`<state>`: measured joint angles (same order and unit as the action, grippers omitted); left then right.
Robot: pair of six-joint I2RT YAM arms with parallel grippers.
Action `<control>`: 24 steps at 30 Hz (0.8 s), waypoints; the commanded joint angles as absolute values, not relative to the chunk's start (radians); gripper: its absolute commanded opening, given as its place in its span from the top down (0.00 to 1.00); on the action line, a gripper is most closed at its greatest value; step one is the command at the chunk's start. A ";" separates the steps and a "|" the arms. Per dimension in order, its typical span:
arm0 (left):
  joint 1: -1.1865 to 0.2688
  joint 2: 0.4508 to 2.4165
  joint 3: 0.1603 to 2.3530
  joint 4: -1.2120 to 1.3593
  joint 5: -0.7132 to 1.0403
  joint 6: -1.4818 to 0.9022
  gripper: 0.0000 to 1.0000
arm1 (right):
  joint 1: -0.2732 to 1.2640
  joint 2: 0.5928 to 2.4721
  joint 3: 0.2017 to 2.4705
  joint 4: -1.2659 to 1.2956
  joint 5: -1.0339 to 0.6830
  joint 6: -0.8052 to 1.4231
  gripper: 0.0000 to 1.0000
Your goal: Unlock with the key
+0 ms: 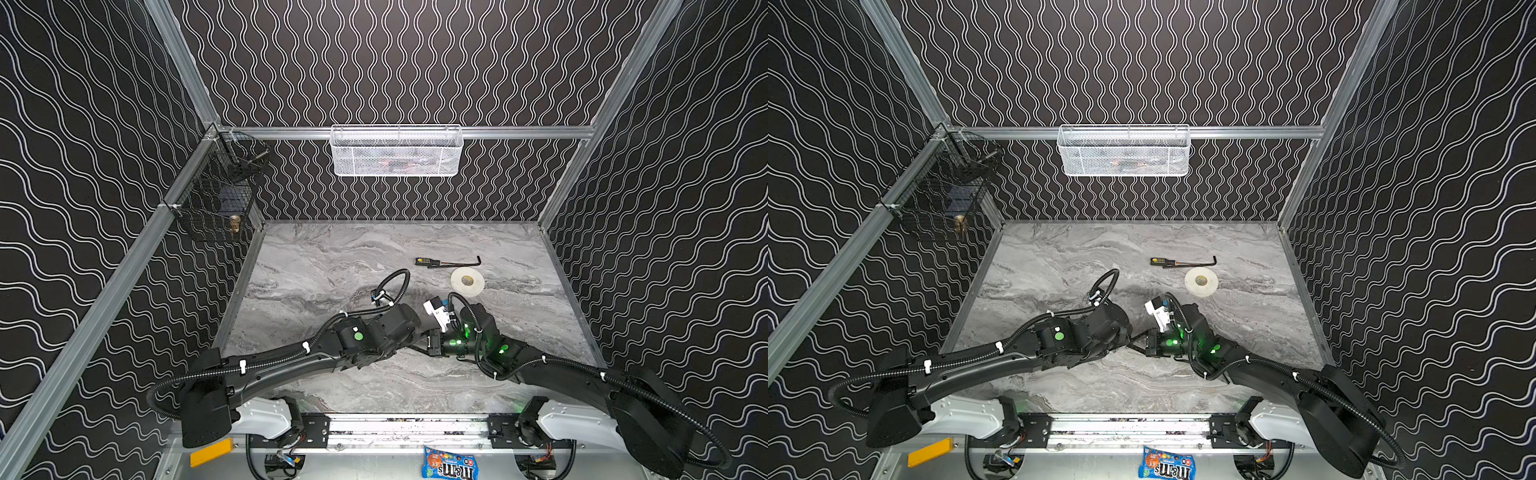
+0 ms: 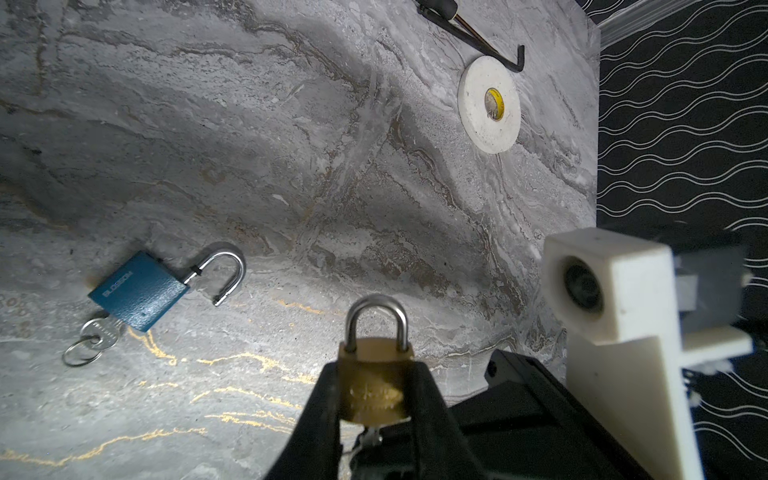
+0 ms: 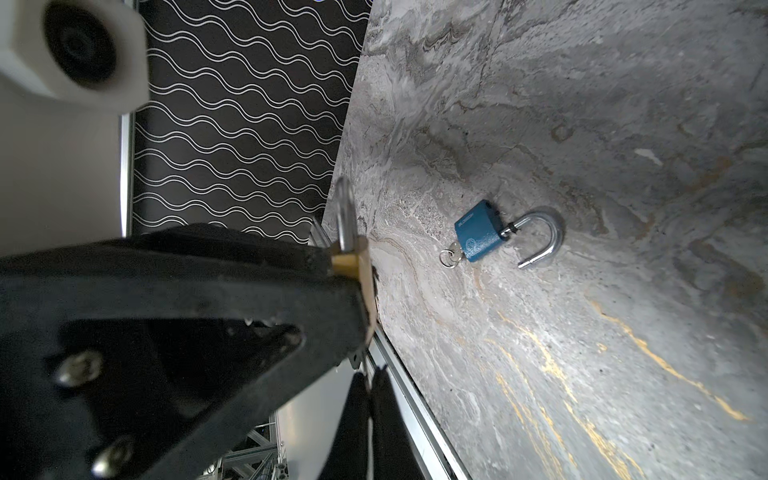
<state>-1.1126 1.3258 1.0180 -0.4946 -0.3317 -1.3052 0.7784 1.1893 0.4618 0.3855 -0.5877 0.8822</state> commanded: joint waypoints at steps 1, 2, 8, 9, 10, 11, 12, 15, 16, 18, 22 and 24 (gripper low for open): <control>-1.112 1.321 1.022 -0.501 -0.341 -1.294 1.00 | 0.773 1.177 0.453 0.454 -0.580 0.919 1.00; -1.112 1.321 1.023 -0.508 -0.343 -1.294 1.00 | 0.769 1.172 0.448 0.465 -0.580 0.927 1.00; -1.111 1.322 1.018 -0.530 -0.356 -1.290 1.00 | 0.754 1.143 0.441 0.482 -0.597 0.945 1.00; -1.112 1.323 1.016 -0.529 -0.354 -1.291 1.00 | 0.753 1.139 0.448 0.478 -0.602 0.942 1.00; -1.112 1.324 1.017 -0.528 -0.353 -1.289 1.00 | 0.753 1.138 0.456 0.466 -0.606 0.938 1.00; -1.112 1.326 1.020 -0.528 -0.354 -1.286 1.00 | 0.754 1.135 0.461 0.453 -0.604 0.934 1.00; -1.112 1.331 1.024 -0.536 -0.356 -1.283 1.00 | 0.754 1.131 0.465 0.448 -0.602 0.935 1.00; -1.112 1.332 1.033 -0.551 -0.364 -1.278 1.00 | 0.753 1.123 0.467 0.459 -0.597 0.950 1.00; -1.112 1.329 1.030 -0.545 -0.361 -1.281 1.00 | 0.754 1.121 0.470 0.459 -0.594 0.952 1.00; -1.112 1.322 1.021 -0.530 -0.355 -1.297 1.00 | 0.759 1.122 0.465 0.480 -0.577 0.973 1.00; -1.112 1.308 1.015 -0.490 -0.342 -1.321 1.00 | 0.762 1.098 0.430 0.525 -0.521 1.015 1.00; -1.112 1.311 1.027 -0.496 -0.337 -1.319 1.00 | 0.765 1.079 0.419 0.537 -0.490 1.021 1.00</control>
